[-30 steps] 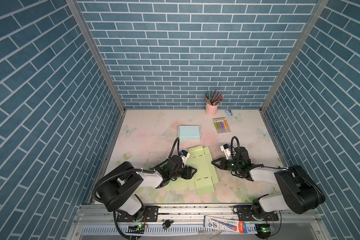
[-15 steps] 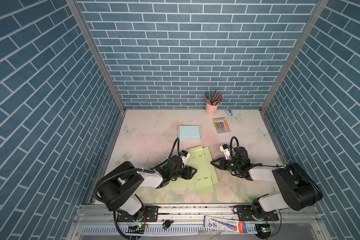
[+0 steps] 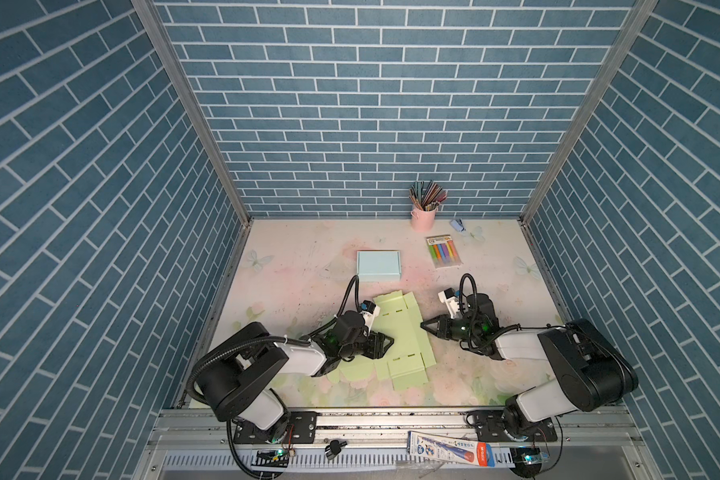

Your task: Fold the paper box

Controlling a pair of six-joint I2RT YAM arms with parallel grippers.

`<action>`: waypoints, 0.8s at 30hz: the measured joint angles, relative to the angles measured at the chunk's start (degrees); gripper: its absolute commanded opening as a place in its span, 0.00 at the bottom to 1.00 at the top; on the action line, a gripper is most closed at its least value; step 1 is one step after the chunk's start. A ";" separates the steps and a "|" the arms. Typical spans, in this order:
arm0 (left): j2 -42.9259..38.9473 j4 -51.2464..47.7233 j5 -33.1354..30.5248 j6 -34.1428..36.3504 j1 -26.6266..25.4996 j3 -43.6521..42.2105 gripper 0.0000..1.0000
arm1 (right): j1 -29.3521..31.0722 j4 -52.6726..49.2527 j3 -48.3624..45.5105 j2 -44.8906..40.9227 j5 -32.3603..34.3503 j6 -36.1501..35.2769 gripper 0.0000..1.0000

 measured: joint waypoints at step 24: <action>3.65 -8.22 -0.66 3.19 4.02 22.84 0.06 | 6.21 -43.89 13.97 -19.15 25.49 -24.55 0.00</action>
